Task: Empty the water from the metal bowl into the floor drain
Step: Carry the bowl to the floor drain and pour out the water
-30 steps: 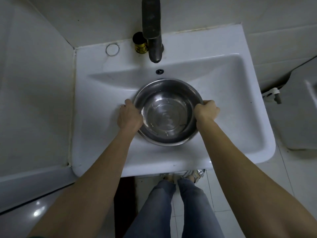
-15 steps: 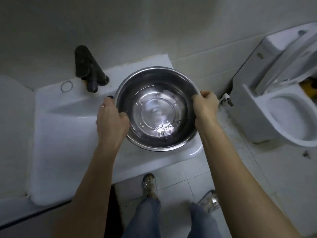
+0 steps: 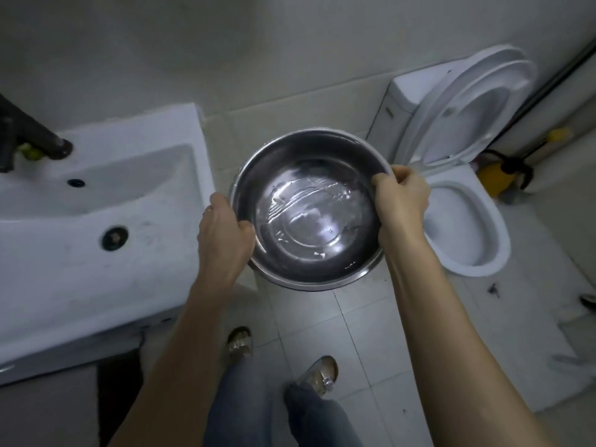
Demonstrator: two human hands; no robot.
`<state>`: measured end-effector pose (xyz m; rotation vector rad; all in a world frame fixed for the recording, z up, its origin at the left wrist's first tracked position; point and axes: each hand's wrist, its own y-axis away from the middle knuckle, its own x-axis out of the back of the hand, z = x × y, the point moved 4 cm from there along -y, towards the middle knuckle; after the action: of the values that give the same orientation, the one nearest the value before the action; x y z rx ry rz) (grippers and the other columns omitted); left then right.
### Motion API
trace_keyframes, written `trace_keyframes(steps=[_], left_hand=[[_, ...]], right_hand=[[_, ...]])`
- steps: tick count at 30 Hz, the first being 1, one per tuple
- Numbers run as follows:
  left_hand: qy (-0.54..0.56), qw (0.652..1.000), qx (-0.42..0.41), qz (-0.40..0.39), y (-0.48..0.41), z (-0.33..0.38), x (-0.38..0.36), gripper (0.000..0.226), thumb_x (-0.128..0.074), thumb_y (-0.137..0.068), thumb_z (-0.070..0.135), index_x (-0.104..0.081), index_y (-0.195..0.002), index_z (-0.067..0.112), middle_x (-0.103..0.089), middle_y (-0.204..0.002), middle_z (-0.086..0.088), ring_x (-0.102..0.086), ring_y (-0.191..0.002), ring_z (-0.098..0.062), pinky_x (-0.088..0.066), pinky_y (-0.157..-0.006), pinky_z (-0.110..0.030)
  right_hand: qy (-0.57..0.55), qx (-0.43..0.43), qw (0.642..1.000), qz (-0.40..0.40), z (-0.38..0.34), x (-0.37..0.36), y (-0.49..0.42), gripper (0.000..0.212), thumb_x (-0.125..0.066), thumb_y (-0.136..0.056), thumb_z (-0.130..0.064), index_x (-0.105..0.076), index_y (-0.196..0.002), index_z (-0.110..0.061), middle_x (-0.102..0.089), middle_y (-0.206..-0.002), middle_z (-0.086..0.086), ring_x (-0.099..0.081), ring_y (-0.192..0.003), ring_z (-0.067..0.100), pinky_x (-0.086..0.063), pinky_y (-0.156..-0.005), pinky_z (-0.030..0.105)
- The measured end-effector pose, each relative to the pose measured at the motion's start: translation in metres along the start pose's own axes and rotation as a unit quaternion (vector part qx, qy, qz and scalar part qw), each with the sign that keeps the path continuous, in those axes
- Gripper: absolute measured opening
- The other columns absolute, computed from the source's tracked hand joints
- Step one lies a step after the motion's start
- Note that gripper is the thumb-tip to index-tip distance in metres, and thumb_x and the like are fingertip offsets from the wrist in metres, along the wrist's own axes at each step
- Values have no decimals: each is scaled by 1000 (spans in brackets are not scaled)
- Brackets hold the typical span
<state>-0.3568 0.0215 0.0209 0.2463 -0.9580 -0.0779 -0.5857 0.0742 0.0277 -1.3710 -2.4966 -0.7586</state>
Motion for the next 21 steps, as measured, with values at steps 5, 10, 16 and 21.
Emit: trace_keyframes(steps=[5,10,16,21], left_hand=[[-7,1000,-8,-15,-13,32,-52,29,-49,-84,0,-48,-113,-2,-60,-106,-23,-60,-94,-40,-53,-82,-51],[-3,999,15,-51,-60,77,-127,30,-51,-86,-4,-49,-116,-2,-60,-108,-23,-59,-92,-36,-49,-73,-42],[-11,998,26,-52,-84,65,-161,30,-48,-86,-2,-48,-116,-1,-60,-113,-26,-58,-99,-40,-38,-72,-38],[-34,997,48,-50,-123,57,-209,29,-49,-86,2,-47,-115,-2,-61,-113,-27,-59,-99,-40,-39,-71,-37]], right_hand=[[-12,-29,999,16,25,20,-56,40,-51,-61,-29,-63,-99,-23,-63,-118,11,-58,-113,32,-48,-98,52],[-13,-76,997,26,49,11,-135,41,-54,-70,-23,-61,-110,-20,-60,-121,11,-56,-115,32,-47,-101,49],[-27,-71,997,16,65,-6,-165,46,-49,-63,-22,-59,-107,-20,-61,-119,12,-56,-114,34,-48,-99,49],[-27,-84,996,12,92,-38,-212,35,-47,-66,-18,-57,-100,-23,-62,-118,13,-55,-114,34,-46,-100,49]])
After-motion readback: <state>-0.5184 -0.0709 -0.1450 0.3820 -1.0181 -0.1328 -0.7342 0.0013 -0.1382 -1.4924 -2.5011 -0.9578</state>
